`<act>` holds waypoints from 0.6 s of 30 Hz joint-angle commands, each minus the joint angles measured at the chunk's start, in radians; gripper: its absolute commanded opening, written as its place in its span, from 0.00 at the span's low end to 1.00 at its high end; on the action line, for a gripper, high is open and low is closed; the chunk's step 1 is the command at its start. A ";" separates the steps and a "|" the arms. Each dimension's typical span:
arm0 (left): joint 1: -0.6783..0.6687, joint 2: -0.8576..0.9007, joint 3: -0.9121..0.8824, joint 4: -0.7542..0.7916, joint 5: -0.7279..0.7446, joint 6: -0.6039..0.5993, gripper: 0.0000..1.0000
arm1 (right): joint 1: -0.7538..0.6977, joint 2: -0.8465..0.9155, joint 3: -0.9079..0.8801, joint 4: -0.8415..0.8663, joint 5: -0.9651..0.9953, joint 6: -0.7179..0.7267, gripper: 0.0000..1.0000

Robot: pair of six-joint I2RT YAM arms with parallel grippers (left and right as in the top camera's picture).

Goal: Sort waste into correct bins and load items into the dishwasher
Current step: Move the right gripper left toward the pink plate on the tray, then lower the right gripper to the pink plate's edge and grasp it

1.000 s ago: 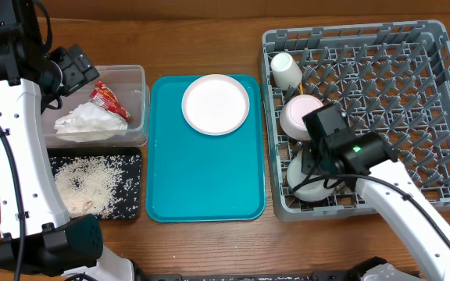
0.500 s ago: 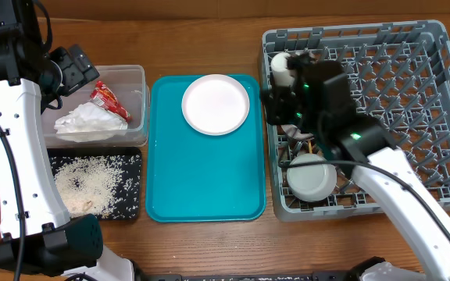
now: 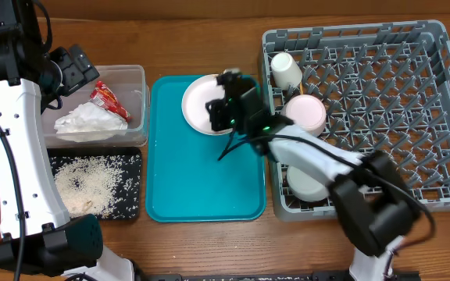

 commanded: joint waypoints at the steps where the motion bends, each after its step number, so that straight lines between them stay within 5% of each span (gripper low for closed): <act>1: 0.000 -0.011 0.006 0.001 0.004 0.008 1.00 | 0.012 0.054 0.016 0.034 0.064 -0.007 0.24; 18: 0.000 -0.011 0.006 0.001 0.004 0.008 1.00 | 0.106 0.104 0.016 -0.087 -0.099 -0.006 0.23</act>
